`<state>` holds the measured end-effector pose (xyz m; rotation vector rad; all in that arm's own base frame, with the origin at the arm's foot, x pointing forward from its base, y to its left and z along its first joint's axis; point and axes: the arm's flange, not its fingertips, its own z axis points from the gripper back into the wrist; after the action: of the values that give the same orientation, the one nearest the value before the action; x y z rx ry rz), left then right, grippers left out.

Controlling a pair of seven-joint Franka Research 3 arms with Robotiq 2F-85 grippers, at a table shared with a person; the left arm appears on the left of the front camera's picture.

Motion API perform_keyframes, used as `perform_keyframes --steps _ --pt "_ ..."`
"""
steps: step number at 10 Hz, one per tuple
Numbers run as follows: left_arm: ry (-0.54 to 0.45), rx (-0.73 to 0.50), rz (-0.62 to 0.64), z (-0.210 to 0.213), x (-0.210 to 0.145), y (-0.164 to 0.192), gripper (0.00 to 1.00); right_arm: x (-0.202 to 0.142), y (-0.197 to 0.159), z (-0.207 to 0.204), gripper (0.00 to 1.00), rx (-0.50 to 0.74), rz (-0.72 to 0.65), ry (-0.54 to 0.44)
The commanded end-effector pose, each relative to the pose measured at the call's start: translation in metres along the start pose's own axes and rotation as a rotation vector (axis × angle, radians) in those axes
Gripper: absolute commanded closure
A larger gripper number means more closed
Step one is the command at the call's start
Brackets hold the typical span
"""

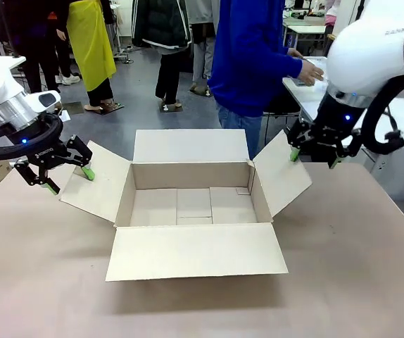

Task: Pack the gift set into the box.
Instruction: Place both hands on the side flaps of the Package Box and spread them outward.

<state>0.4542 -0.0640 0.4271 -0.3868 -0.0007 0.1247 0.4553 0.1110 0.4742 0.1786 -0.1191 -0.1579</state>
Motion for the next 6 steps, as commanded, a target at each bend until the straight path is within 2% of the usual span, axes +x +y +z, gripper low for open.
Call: perform_keyframes --steps 1,6 --pt "-0.009 0.019 0.01 0.0014 -0.0018 -0.0005 0.0 0.0013 0.0158 0.0109 0.0 -0.068 -0.003 -0.025" --pt "-0.009 0.019 0.01 0.0014 -0.0018 -0.0005 0.0 0.0013 0.0158 0.0109 0.0 -0.068 -0.003 -0.025"
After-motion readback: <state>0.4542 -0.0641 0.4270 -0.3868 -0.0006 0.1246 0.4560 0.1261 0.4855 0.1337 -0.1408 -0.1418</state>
